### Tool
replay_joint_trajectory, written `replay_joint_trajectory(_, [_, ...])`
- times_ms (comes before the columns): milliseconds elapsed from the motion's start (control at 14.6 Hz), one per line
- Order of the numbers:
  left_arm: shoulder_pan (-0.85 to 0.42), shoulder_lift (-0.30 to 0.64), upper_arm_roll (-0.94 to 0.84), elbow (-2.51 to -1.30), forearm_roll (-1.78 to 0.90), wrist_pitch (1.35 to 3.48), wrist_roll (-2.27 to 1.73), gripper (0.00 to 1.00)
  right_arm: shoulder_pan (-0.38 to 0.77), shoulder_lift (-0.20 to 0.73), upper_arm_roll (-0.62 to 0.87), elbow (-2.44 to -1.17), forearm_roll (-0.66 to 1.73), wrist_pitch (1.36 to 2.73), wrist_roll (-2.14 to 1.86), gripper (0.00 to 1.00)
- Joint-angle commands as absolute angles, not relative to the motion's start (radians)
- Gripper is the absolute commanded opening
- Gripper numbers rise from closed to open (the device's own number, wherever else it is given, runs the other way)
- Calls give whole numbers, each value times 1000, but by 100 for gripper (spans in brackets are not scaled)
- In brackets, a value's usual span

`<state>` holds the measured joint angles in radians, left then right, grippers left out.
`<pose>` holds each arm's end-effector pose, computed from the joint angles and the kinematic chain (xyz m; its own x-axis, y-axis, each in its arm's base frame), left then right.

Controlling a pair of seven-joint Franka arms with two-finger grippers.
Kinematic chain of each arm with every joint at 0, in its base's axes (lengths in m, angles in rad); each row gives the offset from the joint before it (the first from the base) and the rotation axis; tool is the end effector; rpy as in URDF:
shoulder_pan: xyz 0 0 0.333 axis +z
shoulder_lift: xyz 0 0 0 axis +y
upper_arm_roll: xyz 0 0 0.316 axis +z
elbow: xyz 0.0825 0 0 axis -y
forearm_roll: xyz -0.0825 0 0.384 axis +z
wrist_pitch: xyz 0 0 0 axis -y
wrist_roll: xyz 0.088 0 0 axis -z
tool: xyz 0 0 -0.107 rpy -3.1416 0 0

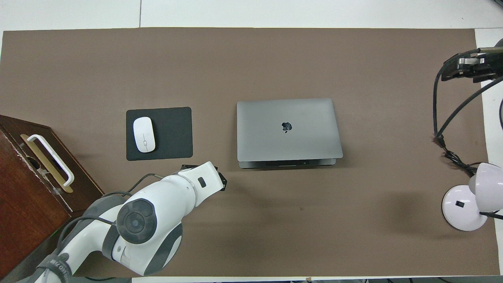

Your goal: Close laptop with both arms

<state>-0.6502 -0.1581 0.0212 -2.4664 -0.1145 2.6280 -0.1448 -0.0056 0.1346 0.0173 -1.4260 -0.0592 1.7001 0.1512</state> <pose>0.3966 -0.2851 0.3868 0.8903 -0.3478 0.2938 -0.3981 -0.9078 0.1316 0.6093 0.0007 0.6279 0.9805 -0.1318 0.1458 -0.1383 -0.9898 0.0353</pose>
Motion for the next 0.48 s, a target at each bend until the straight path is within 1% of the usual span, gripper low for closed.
replay_joint_trajectory(0, [-605, -268, 18, -2429, -135, 2428, -150, 0, -6, 80, 18, -1525, -35, 1756, 231, 100])
replay_joint_trajectory(205, [-536, -313, 15, -2340, -133, 2236, -146, 0, -6, 72, 18, -1539, 6, 1756, 267, 100])
replay_joint_trajectory(410, [-448, -321, 17, -2245, -124, 2091, -143, 0, -5, 38, 21, -1609, 12, 1781, 299, 100])
